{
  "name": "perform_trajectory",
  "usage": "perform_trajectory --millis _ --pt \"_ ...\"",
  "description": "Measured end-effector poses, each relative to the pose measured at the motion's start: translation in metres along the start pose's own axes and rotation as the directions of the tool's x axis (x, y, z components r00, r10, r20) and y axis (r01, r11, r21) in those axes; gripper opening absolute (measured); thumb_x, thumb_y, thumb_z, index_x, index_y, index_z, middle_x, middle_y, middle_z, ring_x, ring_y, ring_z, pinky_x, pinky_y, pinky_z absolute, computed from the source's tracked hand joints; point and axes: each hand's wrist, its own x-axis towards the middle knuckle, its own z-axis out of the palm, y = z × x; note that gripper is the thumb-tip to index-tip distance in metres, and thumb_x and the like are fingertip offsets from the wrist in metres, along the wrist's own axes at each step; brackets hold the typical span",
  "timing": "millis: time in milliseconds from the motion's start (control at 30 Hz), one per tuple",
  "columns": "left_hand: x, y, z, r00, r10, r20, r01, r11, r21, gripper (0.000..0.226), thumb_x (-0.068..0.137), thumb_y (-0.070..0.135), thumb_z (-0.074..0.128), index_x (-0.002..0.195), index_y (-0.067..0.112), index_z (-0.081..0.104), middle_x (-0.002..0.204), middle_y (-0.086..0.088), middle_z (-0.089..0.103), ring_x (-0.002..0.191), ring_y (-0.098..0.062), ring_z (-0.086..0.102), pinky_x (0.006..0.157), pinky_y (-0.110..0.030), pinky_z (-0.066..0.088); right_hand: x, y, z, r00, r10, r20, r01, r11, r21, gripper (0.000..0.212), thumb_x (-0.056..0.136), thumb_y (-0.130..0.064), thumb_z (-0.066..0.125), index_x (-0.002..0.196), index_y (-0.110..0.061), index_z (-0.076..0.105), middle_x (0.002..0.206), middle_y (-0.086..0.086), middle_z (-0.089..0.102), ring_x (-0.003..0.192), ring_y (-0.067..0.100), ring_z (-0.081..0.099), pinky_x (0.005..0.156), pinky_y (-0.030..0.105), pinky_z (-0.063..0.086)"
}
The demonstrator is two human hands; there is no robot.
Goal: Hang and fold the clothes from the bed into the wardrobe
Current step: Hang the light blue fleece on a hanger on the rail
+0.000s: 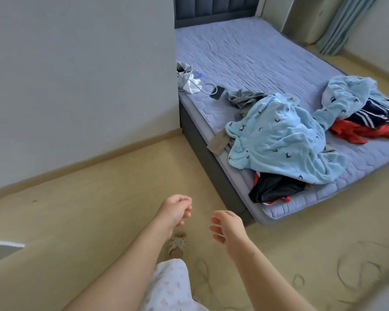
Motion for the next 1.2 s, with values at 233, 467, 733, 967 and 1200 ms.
perform_trajectory --millis 233,467,733,967,1200 --pt "0.091 0.080 0.045 0.993 0.020 0.118 -0.028 0.997 0.073 0.009 0.095 0.018 0.047 0.094 0.019 0.056 0.082 0.002 0.057 0.068 -0.009 0.053 0.057 -0.021 0.038 0.082 -0.082 -0.019 0.996 0.004 -0.094 0.010 0.990 0.141 0.013 0.088 -0.009 0.051 0.077 -0.015 0.054 0.069 0.000 0.053 0.054 0.014 0.045 0.052 0.025 0.036" --pt "0.194 0.166 0.057 0.988 -0.010 0.154 -0.018 0.984 0.179 0.011 0.096 0.021 0.046 0.099 0.019 0.057 0.089 0.003 0.058 0.072 -0.009 0.054 0.060 -0.021 0.038 0.162 -0.171 -0.022 0.987 0.079 -0.141 -0.051 0.980 0.191 0.011 0.088 -0.002 0.044 0.091 0.007 0.050 0.065 0.004 0.046 0.054 0.019 0.038 0.054 0.023 0.032" --pt "0.275 0.195 0.105 0.976 -0.110 0.189 0.044 0.946 0.322 0.010 0.096 0.022 0.045 0.096 0.021 0.056 0.084 0.005 0.058 0.070 -0.008 0.053 0.056 -0.020 0.037 0.234 -0.215 -0.040 0.969 0.194 -0.150 -0.149 0.951 0.271 0.028 0.090 -0.003 0.047 0.116 0.005 0.052 0.081 0.016 0.060 0.070 0.030 0.060 0.088 0.048 0.050" --pt "0.347 0.176 0.161 0.964 -0.205 0.168 0.121 0.905 0.409 0.012 0.096 0.024 0.044 0.097 0.026 0.056 0.092 0.005 0.060 0.080 -0.010 0.057 0.061 -0.021 0.041 0.332 -0.209 -0.073 0.939 0.315 -0.139 -0.278 0.931 0.235 0.027 0.090 -0.002 0.044 0.115 0.008 0.049 0.072 0.004 0.045 0.058 0.014 0.039 0.053 0.023 0.031" --pt "0.408 0.131 0.203 0.908 -0.357 0.221 0.244 0.877 0.414 0.014 0.096 0.024 0.043 0.088 0.031 0.052 0.089 0.008 0.058 0.077 -0.008 0.055 0.061 -0.021 0.041 0.402 -0.182 -0.083 0.943 0.285 -0.173 -0.292 0.956 -0.011 0.023 0.090 -0.010 0.042 0.070 -0.020 0.047 0.068 0.000 0.043 0.062 0.015 0.041 0.057 0.024 0.036"
